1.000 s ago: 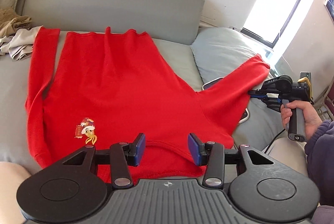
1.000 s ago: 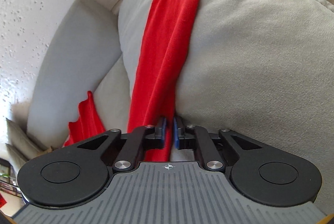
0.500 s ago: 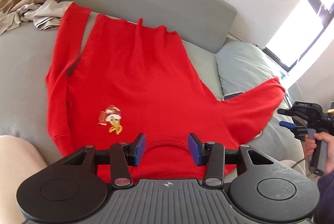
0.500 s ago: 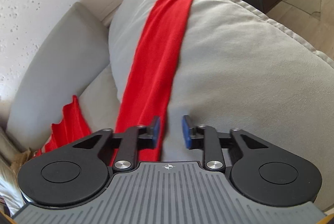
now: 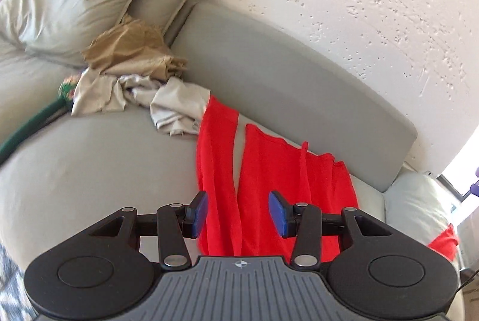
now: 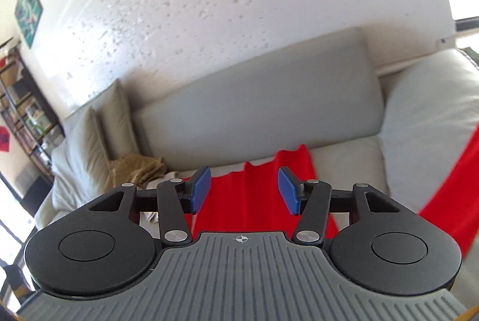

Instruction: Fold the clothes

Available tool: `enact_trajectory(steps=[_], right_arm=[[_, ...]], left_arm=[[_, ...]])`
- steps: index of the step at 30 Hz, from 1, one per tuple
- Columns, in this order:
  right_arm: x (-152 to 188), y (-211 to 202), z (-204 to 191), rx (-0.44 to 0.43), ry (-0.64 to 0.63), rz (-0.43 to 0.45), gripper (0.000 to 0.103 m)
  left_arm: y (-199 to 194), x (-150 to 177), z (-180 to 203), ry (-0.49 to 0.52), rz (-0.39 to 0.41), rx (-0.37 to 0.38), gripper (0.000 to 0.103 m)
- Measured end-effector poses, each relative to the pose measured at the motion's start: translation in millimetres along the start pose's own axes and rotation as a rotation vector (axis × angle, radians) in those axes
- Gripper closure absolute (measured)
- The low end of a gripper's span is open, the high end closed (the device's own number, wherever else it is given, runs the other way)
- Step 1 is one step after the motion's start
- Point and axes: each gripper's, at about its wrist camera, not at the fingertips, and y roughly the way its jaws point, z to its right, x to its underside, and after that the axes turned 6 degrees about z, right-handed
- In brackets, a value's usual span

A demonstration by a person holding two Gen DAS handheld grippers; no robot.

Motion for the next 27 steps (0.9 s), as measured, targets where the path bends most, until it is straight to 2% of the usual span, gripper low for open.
enact_trajectory(steps=[2,5,9,11,16,18,21,22,23,25,27], right_arm=[[8,24,-15,-0.014,-0.015,-0.025,0.047],[29,56,-22,-0.037,-0.001,-0.053,0.047],[56,88,-15,-0.045,0.013,-0.107,0.047],[67,97,-5,-0.042,0.012,-0.128,0.047],[88,116,26,-0.016,0.026,-0.199,0.047],[92,123,41,0.001,0.065,-0.216,0.047],[98,130,60,0.014,0.137,-0.240,0.047],[101,132,63,0.021,0.148,-0.248,0.047],[104,133,66,0.027,0.155,-0.257,0.047],[106,132,65,0.032,0.158,-0.266,0.047],[105,127,63,0.030,0.159,-0.266,0.047]], left_arm=[[32,-15,11,0.102,0.001,0.012,0.066],[101,-27,24,0.225,-0.037,0.042,0.070],[198,-32,28,0.260,-0.074,0.000,0.066],[242,-31,29,0.268,-0.090,-0.056,0.061],[330,-22,37,0.351,-0.134,-0.256,0.061],[350,-18,41,0.386,-0.144,-0.322,0.061],[365,-9,58,0.532,-0.124,-0.394,0.060],[368,-6,64,0.588,-0.128,-0.408,0.070],[371,-6,67,0.624,-0.144,-0.419,0.097],[367,-15,65,0.606,-0.162,-0.416,0.099],[351,-34,51,0.494,-0.149,-0.367,0.100]])
